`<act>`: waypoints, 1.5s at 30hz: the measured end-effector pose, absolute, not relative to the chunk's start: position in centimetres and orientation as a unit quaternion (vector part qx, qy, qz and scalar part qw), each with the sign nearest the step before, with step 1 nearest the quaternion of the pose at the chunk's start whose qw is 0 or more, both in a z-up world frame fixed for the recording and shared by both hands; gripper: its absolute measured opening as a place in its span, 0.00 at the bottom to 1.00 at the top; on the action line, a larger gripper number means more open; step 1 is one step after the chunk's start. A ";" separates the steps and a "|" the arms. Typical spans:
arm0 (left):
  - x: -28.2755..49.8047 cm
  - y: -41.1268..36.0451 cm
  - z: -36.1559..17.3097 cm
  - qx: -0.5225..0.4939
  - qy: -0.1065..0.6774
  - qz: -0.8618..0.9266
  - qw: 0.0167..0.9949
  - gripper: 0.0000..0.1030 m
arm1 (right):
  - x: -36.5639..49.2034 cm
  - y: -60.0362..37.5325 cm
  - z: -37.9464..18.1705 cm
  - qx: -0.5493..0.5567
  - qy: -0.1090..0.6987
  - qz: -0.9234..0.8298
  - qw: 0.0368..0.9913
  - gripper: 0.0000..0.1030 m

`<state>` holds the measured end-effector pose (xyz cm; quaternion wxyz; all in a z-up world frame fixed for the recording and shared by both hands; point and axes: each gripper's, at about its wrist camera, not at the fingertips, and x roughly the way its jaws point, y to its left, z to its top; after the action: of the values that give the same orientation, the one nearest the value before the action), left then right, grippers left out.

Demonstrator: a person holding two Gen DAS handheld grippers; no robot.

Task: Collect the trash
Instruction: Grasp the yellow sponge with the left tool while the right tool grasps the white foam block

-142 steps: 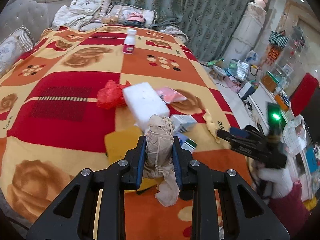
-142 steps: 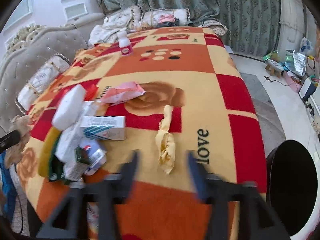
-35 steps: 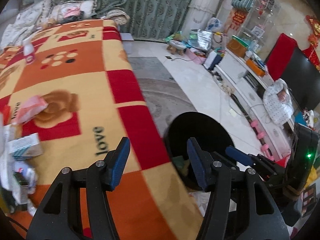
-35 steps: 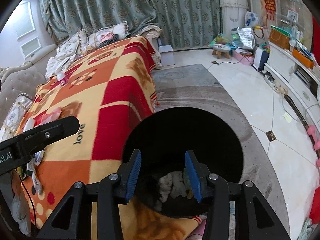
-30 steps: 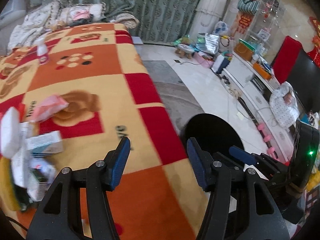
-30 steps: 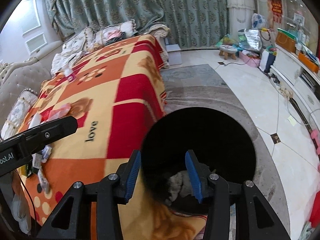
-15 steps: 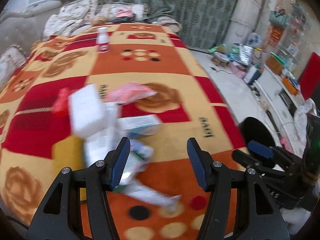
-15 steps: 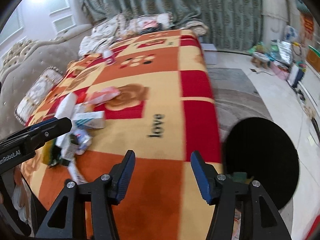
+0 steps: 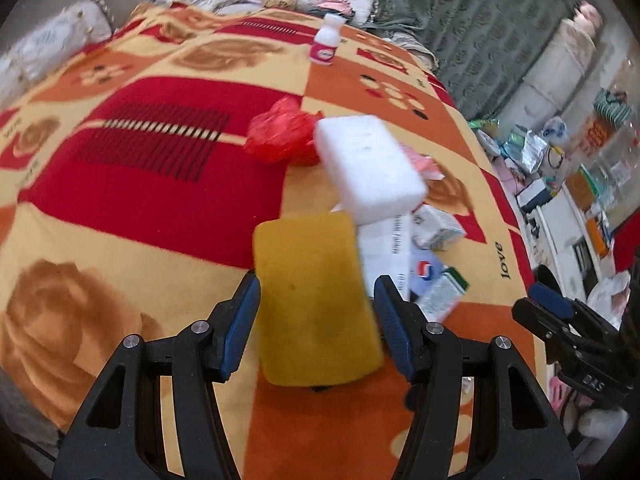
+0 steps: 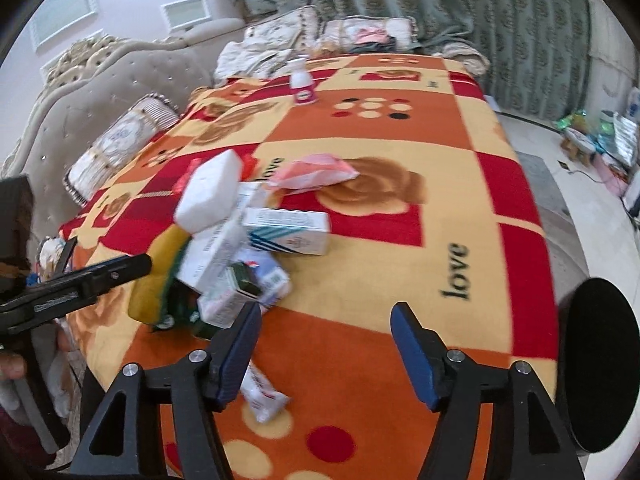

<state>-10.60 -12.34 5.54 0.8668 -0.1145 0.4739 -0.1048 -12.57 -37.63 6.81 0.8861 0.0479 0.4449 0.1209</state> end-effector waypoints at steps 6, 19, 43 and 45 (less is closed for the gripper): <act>-9.5 -13.0 3.6 -0.122 0.488 -0.108 0.857 0.61 | -11.2 -35.3 6.9 0.038 0.449 0.138 0.882 0.66; -10.5 -9.0 6.3 -0.087 0.454 -0.098 0.881 0.56 | -6.2 -29.7 9.2 0.024 0.435 0.193 0.879 0.68; -10.9 -8.0 7.8 -0.112 0.433 -0.086 0.890 0.56 | -2.6 -24.1 8.6 -0.010 0.448 0.199 0.871 0.59; -11.1 -8.8 8.2 -0.109 0.429 -0.091 0.892 0.56 | -3.9 -25.0 9.6 -0.011 0.436 0.204 0.876 0.59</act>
<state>-11.09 -8.76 8.22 0.8920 -0.1090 0.4291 -0.0909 -3.86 -25.01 9.56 0.8765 -0.0113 0.4359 0.2041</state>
